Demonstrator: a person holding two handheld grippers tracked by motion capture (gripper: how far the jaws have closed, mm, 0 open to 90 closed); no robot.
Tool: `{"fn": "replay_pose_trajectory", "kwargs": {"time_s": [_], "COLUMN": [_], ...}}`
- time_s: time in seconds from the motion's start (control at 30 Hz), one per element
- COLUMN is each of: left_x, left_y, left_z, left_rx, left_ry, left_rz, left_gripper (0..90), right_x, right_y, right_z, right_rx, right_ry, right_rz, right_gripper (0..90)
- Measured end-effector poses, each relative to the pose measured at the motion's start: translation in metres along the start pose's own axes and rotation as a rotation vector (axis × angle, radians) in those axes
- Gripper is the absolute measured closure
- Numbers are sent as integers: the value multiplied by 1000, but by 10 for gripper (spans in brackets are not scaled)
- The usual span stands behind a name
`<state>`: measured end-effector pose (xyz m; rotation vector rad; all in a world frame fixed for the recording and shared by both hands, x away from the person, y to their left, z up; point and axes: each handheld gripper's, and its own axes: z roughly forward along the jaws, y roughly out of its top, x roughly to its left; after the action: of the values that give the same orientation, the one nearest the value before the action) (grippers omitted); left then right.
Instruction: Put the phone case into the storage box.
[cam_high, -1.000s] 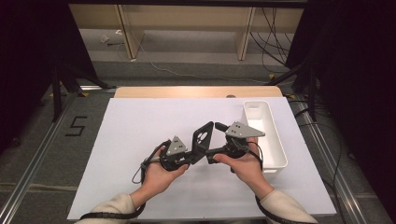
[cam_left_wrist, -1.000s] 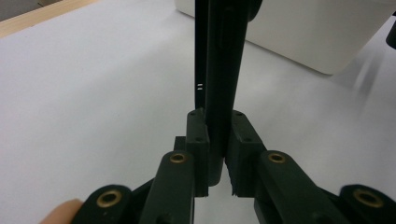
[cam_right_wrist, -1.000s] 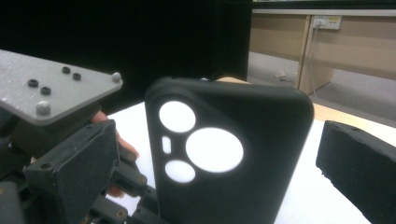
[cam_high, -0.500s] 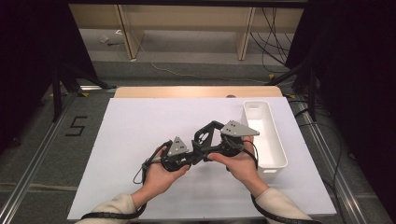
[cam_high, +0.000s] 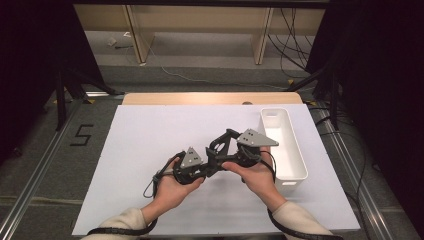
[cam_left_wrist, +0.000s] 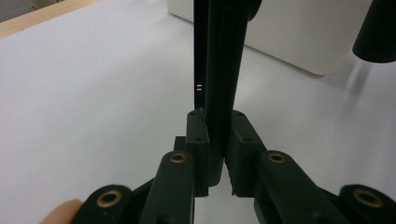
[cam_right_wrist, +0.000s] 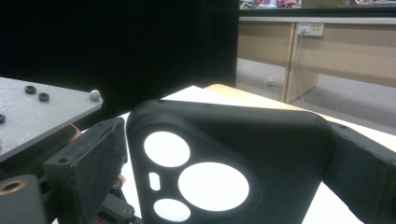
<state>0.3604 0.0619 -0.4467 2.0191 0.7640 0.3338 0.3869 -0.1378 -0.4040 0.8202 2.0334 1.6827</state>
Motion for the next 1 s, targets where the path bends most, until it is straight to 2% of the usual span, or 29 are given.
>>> {"fn": "replay_pose_trajectory", "kwargs": {"time_s": [0.33, 0.67, 1.0], "left_x": [0, 1, 1], "left_y": [0, 0, 1], "left_z": [0, 0, -1], "left_rx": [-4, -9, -33], "left_ry": [1, -2, 1], "left_rz": [-1, -5, 18], "left_gripper": [805, 804, 800], "right_x": [1, 2, 2], "right_y": [0, 0, 4], "right_z": [0, 1, -1], "right_rx": [-12, -11, -7], "right_ry": [-26, -38, -52], "right_rz": [3, 5, 11], "right_gripper": [131, 145, 149]}}
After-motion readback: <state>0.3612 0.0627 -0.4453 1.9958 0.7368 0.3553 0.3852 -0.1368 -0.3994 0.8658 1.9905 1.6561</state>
